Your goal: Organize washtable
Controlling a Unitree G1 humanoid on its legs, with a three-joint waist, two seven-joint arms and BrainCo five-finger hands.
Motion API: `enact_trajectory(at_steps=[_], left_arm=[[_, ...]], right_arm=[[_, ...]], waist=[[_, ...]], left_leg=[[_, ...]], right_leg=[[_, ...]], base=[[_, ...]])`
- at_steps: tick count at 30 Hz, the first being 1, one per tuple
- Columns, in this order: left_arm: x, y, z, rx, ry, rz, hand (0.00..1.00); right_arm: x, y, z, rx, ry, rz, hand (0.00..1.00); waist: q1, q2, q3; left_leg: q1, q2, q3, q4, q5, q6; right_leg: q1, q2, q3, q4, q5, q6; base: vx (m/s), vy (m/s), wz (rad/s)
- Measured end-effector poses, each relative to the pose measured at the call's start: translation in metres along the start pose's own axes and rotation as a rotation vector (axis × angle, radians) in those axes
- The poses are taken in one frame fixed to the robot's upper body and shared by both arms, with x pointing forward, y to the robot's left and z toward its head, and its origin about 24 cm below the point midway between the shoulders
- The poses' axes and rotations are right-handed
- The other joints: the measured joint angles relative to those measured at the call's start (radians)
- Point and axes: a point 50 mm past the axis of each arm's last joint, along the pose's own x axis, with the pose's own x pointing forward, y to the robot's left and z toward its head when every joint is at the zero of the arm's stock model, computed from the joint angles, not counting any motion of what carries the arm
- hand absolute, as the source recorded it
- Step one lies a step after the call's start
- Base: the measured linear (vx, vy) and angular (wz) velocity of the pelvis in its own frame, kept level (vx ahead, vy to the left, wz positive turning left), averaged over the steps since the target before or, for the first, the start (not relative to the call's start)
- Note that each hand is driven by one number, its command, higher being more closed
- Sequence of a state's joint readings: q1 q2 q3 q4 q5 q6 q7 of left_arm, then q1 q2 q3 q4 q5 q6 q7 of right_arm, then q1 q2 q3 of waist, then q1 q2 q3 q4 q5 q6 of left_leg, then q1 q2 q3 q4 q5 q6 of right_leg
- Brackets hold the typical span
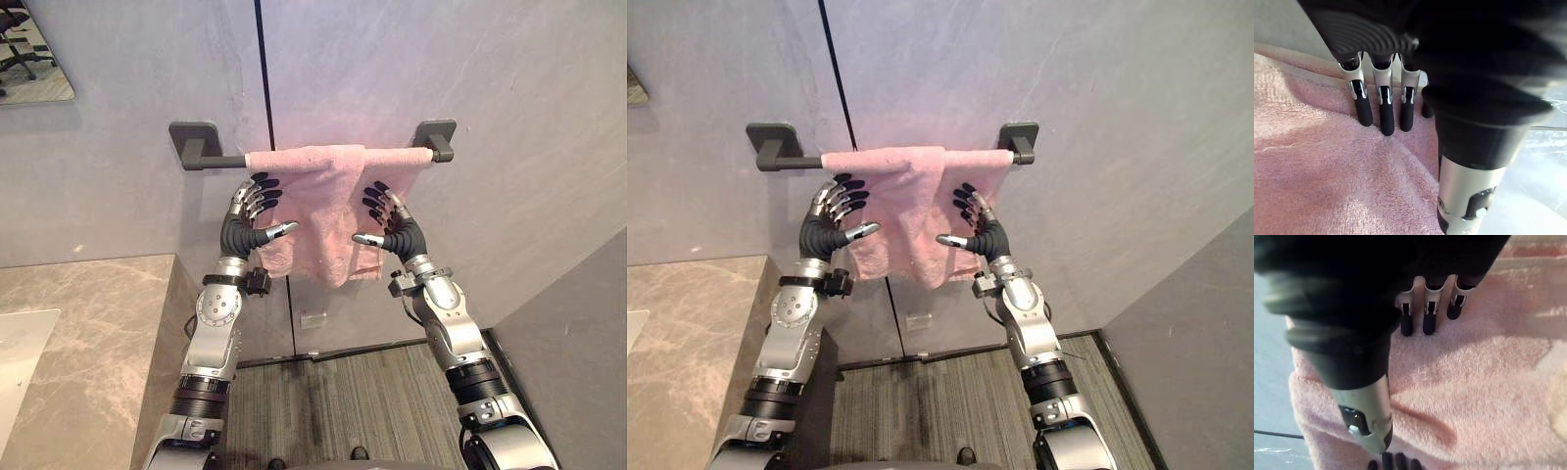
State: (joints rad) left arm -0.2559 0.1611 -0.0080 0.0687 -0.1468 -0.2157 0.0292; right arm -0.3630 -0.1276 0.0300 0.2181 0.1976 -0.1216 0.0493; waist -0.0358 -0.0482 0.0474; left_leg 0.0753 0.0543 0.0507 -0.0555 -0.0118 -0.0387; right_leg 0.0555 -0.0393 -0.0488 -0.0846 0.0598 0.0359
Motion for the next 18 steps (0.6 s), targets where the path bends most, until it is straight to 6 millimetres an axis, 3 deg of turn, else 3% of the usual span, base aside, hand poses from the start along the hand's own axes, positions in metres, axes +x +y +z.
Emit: enact_trajectory(at_steps=[10, 18], left_arm=[[0.0, 0.022, 0.003, 0.001, -0.012, 0.116, 0.0], [-0.008, 0.039, -0.003, 0.008, 0.015, 0.19, 0.0]], right_arm=[[-0.004, -0.045, 0.01, -0.008, -0.038, -0.264, 0.0], [-0.01, -0.068, 0.015, -0.018, -0.055, -0.366, 0.0]], waist=[[0.001, 0.001, 0.023], [-0.003, 0.007, 0.028]], left_leg=[[0.0, -0.001, 0.0, 0.001, 0.0, 0.0], [0.002, 0.0, 0.002, 0.001, 0.0, 0.0]], right_leg=[[0.0, 0.002, -0.001, 0.001, 0.0, 0.0], [0.0, 0.002, 0.003, 0.002, 0.0, 0.0]], base=[[-0.01, -0.003, 0.0], [0.0, 0.0, 0.0]])
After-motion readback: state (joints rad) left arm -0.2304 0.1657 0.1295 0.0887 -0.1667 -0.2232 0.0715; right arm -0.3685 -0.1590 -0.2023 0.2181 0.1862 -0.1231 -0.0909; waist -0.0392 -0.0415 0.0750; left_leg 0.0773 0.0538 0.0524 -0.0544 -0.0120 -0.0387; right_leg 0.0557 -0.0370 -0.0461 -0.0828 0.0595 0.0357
